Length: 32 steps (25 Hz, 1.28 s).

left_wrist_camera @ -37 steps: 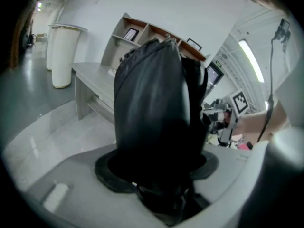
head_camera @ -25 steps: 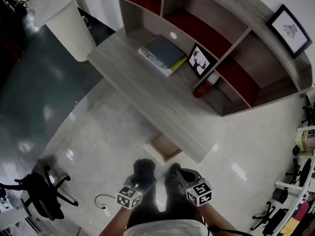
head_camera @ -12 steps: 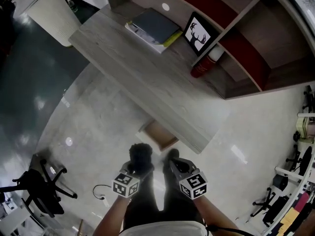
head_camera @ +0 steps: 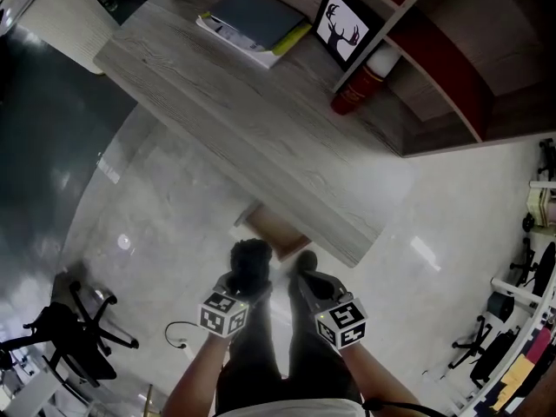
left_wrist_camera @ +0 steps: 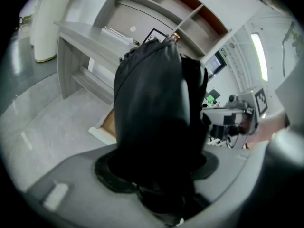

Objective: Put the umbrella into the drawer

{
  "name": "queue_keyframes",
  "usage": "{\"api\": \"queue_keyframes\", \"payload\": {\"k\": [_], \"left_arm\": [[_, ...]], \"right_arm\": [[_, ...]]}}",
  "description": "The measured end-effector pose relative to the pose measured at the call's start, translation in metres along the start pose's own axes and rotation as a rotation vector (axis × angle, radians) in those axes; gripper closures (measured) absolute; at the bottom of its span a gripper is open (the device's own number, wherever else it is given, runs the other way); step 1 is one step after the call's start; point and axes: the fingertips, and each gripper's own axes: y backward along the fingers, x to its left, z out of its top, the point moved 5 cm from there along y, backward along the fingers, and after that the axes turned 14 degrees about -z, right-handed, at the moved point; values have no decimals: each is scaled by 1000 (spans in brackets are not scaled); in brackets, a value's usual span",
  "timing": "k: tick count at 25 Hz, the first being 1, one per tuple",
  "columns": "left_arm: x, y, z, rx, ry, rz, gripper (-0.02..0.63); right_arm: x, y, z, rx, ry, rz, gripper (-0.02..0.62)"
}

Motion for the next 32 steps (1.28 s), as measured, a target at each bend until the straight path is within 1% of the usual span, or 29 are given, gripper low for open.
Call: {"api": "queue_keyframes", "payload": {"k": [6,13,18,23,26,32], "left_arm": [[28,-26,0,30,-1,3,337],[58,-55,-3,56,37,3,337],[76,-69,-2,75,58,-5,337],[84,-88,6,103,71,-28,337],[87,-97,9,125,67,-44,337],[94,-113,16,124,91,-64,337]], "right_arm": [[-13,-23,-17,7,-18,-7,589],[-23,-51,-33,9,-26,2,589],[-28,-68,-31,-38,3,-26,589],[-32,-79,-38,-33,13,-22,589],[-32,-86,-46,-26,35,-35,589],[-34,-99,-56,-16,17,-41,589]]}}
